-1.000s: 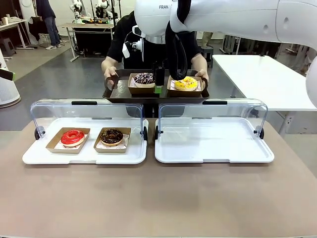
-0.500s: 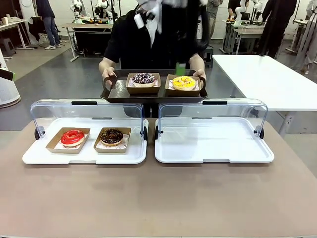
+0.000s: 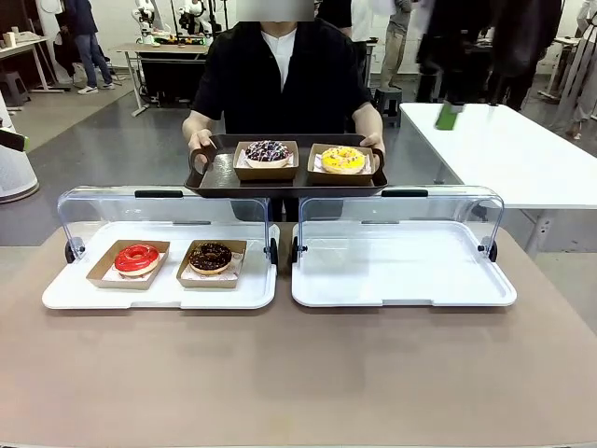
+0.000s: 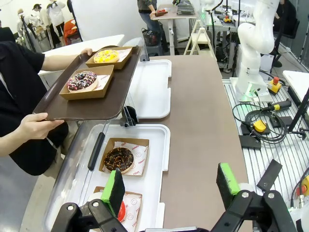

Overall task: Provide the desired donut to the person.
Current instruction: Place the picked Paper togo box onto the Handle tray extended by the person.

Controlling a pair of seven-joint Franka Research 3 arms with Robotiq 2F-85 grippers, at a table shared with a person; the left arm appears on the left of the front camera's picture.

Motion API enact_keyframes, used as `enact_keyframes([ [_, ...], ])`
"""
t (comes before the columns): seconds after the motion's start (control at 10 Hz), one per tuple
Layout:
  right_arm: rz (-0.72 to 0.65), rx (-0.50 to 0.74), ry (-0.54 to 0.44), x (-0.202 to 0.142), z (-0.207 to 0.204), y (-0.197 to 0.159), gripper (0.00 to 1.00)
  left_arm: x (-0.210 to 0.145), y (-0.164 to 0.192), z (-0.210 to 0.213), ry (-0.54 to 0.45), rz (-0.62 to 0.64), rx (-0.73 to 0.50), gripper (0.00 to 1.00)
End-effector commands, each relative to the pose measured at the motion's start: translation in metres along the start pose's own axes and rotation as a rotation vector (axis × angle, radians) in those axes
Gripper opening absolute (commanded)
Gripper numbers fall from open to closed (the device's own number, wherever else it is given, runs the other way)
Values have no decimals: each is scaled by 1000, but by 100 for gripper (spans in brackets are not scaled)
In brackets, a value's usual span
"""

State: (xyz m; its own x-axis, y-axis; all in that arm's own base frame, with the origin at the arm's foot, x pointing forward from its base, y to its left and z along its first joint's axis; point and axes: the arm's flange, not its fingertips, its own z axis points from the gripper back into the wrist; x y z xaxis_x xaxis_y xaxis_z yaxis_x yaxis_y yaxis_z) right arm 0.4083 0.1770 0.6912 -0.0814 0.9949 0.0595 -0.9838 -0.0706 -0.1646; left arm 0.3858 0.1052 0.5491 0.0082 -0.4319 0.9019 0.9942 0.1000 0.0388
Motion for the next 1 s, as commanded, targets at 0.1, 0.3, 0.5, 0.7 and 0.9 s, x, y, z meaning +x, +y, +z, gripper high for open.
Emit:
enact_keyframes([
  [0.1,-41,-41,-73,-45,-15,31,100,3,-1,0,-15,-4,-2,100],
  [0.3,-78,-31,-77,-58,-23,25,100,3,-1,0,-15,-4,-2,100],
  [0.5,-116,-3,-59,-67,-38,9,100,3,-1,0,-15,-4,-2,100],
  [0.7,-98,-9,-33,-68,-29,17,100,3,-1,0,-15,-4,-2,100],
  [0.9,-98,-9,-33,-68,-29,17,100,3,-1,0,-15,-4,-2,100],
])
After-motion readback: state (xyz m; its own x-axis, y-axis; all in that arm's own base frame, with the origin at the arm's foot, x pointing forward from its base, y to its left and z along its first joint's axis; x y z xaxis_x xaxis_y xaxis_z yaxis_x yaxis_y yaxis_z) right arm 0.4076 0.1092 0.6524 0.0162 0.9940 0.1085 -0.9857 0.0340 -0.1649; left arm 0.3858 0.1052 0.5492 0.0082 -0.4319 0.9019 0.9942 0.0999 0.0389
